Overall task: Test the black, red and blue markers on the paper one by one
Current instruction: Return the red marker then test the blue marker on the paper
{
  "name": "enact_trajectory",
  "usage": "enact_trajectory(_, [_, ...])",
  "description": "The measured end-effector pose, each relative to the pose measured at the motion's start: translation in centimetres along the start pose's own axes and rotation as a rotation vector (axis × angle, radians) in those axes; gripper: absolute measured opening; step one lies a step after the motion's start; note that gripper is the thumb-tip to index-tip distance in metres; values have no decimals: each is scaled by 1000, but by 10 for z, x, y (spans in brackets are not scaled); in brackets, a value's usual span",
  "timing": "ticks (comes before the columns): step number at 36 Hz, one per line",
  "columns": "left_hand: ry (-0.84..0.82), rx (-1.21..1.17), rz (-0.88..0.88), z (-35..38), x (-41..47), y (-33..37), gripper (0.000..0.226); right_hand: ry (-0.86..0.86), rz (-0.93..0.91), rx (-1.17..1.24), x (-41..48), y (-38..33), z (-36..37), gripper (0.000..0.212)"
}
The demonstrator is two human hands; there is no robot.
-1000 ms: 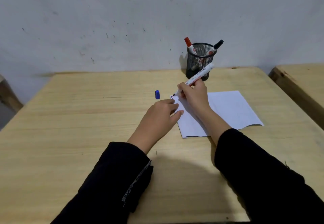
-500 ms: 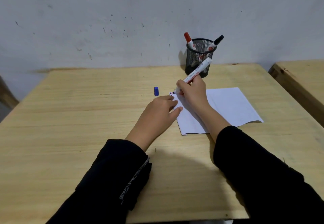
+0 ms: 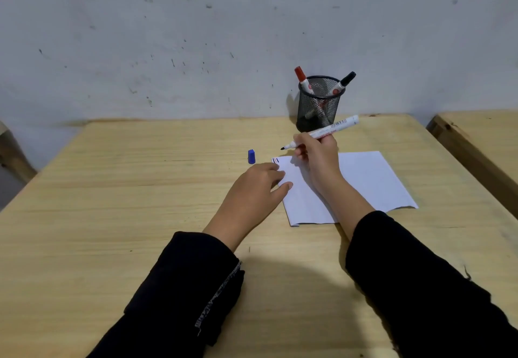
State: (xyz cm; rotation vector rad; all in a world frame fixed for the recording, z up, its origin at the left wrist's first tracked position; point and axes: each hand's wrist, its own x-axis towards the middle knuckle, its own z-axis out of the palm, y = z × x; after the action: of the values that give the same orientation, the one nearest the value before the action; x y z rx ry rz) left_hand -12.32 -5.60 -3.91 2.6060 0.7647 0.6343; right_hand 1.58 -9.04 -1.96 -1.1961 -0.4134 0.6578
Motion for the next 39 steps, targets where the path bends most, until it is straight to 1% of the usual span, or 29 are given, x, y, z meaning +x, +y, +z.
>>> enact_trajectory(3, [1,-43,-8,0,0,-1,34,-9,1,35,-2,-4,-2,8])
enact_trajectory(6, [-31,-92,-42,-2,2,-2,33,-24,-12,105,-6,-10,-6,12])
enact_trajectory(8, [-41,-77,-18,-4,2,-1,32,-45,-35,67,-9,-17,-10,5])
enact_trajectory(10, [10,4,50,-8,2,0,30,-70,-57,33,-11,-25,-17,6])
enact_trajectory(12, [129,66,74,-13,5,1,36,-77,-74,37,-13,-34,-24,14])
enact_trajectory(14, [231,75,14,-19,10,0,39,-80,-84,52,-16,-43,-31,15])
enact_trajectory(15, [245,89,-36,-21,13,-1,38,-83,-89,63,-17,-47,-34,15])
enact_trajectory(18, [151,131,-191,-27,24,-9,29,-86,-104,90,-22,-59,-43,19])
enact_trajectory(20, [73,109,-264,-31,30,-13,22,-85,-115,96,-25,-66,-49,22])
enact_trajectory(22, [72,-21,-335,-34,32,-12,17,-88,-125,106,-28,-71,-53,23])
enact_trajectory(27, [238,-640,-449,-37,32,20,8,-94,-141,140,-33,-77,-58,20])
enact_trajectory(29, [228,-871,-452,-39,34,36,6,-89,-139,150,-35,-78,-57,18])
enact_trajectory(31, [189,-1075,-446,-41,35,50,8,-81,-144,156,-37,-80,-54,16])
enact_trajectory(34, [140,-1248,-435,-41,36,63,7,-60,-183,175,-41,-83,-50,17])
enact_trajectory(39, [79,-1441,-430,-41,38,75,7,-60,-222,188,-47,-87,-47,16])
